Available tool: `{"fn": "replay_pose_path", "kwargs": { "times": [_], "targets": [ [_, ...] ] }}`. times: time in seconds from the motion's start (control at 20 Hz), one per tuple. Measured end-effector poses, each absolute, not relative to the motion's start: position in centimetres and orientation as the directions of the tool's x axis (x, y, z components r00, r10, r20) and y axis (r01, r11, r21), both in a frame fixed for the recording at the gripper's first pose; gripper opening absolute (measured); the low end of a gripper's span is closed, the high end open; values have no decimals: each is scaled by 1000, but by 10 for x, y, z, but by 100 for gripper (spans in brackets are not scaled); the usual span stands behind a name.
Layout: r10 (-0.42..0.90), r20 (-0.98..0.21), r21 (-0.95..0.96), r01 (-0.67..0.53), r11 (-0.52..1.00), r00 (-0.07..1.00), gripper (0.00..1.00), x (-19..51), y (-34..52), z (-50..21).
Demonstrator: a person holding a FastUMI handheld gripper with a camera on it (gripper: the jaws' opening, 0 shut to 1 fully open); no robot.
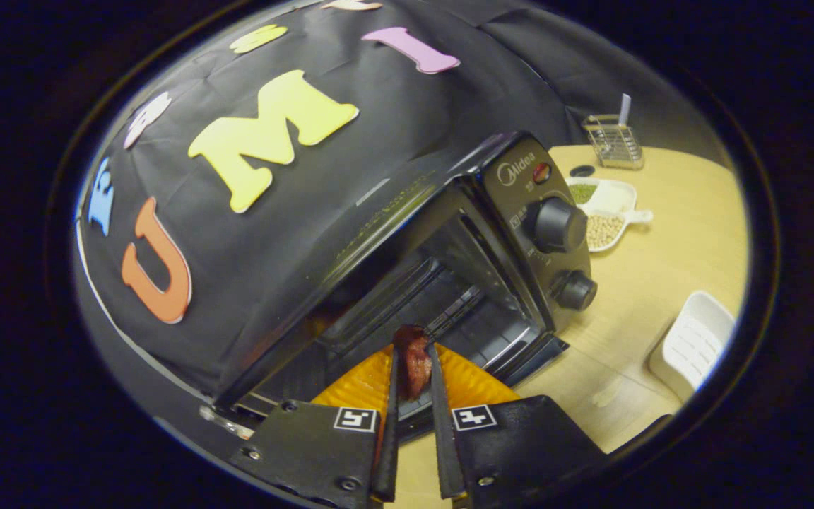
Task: Open the toaster oven, put the food inside, and close the toaster oven door.
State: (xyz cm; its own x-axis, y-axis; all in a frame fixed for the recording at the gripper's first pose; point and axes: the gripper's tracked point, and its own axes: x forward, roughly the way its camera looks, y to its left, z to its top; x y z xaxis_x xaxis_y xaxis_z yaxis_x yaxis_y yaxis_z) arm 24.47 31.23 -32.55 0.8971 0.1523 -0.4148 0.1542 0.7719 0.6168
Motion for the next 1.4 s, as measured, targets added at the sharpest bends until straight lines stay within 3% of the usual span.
{"fn": "replay_pose_path", "kwargs": {
  "times": [0.1, 0.4, 1.05, 1.4],
  "targets": [
    [141, -407, 537, 111, 836, 902, 33, 243, 310, -322],
    [171, -379, 382, -15, 924, 909, 94, 235, 314, -309],
    [243, -414, 150, -197, 969, 877, 97, 121, 268, -277],
    [223, -491, 105, -196, 975, 842, 97, 50, 240, -317]
  ]
}}
